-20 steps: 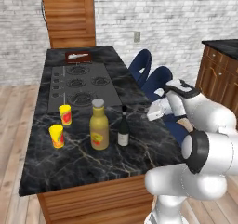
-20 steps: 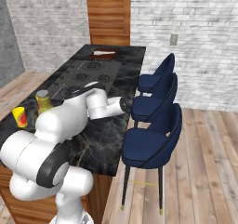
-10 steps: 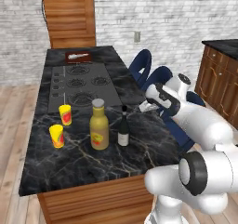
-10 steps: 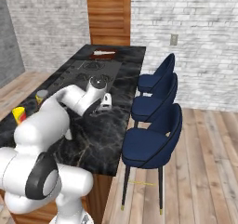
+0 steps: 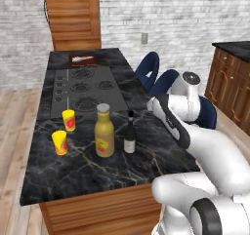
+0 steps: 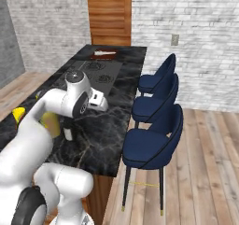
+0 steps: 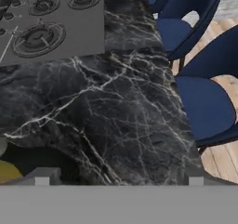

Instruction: Place the drinks on the dining counter in a tight cluster.

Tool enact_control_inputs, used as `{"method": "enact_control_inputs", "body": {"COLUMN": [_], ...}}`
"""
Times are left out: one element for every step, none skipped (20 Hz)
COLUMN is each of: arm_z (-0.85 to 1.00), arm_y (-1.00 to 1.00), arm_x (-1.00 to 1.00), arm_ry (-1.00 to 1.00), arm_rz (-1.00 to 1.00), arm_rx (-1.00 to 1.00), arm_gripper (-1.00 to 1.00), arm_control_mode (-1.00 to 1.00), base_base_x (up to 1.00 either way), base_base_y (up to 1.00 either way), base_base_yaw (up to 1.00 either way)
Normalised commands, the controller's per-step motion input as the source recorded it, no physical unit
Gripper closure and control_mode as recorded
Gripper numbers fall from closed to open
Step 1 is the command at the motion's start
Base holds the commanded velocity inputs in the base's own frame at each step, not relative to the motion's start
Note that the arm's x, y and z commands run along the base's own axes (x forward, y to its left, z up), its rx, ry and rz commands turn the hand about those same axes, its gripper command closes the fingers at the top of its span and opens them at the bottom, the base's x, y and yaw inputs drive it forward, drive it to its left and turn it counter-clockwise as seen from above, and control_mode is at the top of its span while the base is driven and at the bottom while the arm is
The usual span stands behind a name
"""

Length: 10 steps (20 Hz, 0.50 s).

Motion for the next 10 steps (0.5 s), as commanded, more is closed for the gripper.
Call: {"method": "enact_control_inputs", "body": {"arm_z": [0.91, 1.0, 1.0, 1.0, 1.0, 1.0, 0.78, 0.36, 0.22, 0.26], "arm_y": [0.0, 0.0, 0.0, 0.0, 0.0, -0.06, 0.0, 0.0, 0.0, 0.0], "arm_x": [-1.0, -0.89, -0.76, -0.67, -0.62, -0.63, -0.61, -0.31, -0.29, -0.34], "arm_ry": [-0.53, -0.44, -0.36, -0.3, -0.2, -0.16, -0.01, 0.0, 0.0, -0.03], "arm_rz": [0.01, 0.02, 0.0, 0.0, 0.0, 0.0, -0.05, -0.07, -0.06, -0.06], "arm_rx": [0.19, 0.12, 0.03, 0.0, 0.0, -0.03, -0.06, -0.1, -0.09, -0.09], "arm_gripper": [-1.0, -1.0, -1.0, -1.0, -1.0, -1.0, -1.0, -1.0, -1.0, -1.0], "arm_control_mode": [-1.0, -1.0, -1.0, -1.0, -1.0, -1.0, -1.0, -1.0, -1.0, -1.0], "base_base_x": [0.0, 0.0, 0.0, 0.0, 0.0, 0.0, 0.0, 0.0, 0.0, 0.0], "base_base_y": [0.0, 0.0, 0.0, 0.0, 0.0, 0.0, 0.0, 0.0, 0.0, 0.0], "base_base_yaw": [0.0, 0.0, 0.0, 0.0, 0.0, 0.0, 0.0, 0.0, 0.0, 0.0]}}
